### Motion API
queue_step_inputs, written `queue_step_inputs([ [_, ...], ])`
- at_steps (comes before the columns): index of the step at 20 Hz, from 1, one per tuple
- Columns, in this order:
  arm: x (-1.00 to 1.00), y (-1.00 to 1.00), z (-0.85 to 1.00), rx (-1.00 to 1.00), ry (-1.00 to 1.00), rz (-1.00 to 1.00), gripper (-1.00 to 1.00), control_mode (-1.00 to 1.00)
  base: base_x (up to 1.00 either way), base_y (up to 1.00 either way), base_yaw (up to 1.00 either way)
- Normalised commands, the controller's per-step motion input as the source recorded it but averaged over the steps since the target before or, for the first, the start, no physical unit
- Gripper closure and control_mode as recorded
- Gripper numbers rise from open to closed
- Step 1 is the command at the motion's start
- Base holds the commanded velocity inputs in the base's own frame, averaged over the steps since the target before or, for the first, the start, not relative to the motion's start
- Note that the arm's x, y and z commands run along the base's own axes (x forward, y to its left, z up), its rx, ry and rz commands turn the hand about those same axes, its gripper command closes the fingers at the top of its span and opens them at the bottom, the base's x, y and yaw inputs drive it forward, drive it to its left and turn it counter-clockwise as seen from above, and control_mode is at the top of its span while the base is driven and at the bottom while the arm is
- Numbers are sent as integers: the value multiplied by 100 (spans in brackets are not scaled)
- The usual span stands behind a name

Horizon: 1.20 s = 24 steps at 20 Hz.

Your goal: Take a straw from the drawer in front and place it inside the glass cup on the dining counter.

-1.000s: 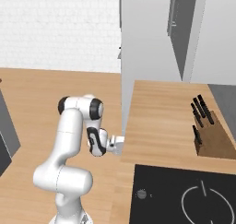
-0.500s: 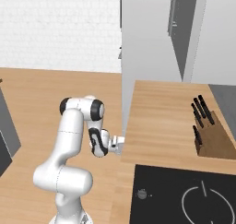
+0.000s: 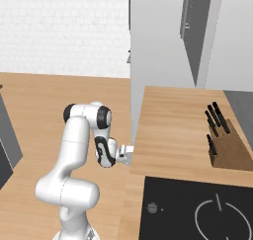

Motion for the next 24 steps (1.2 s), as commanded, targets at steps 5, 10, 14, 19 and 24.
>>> queue_step_inputs([
  [5, 0, 52, 0, 0, 0, 0, 100, -100, 0, 0, 0],
  [10, -2, 71, 0, 0, 0, 0, 100, -100, 0, 0, 0],
  [14, -4, 91, -4, 0, 0, 0, 100, -100, 0, 0, 0],
  [19, -9, 100, -4, 0, 0, 0, 100, -100, 0, 0, 0],
  [24, -10, 100, -3, -1, 1, 0, 100, -100, 0, 0, 0],
])
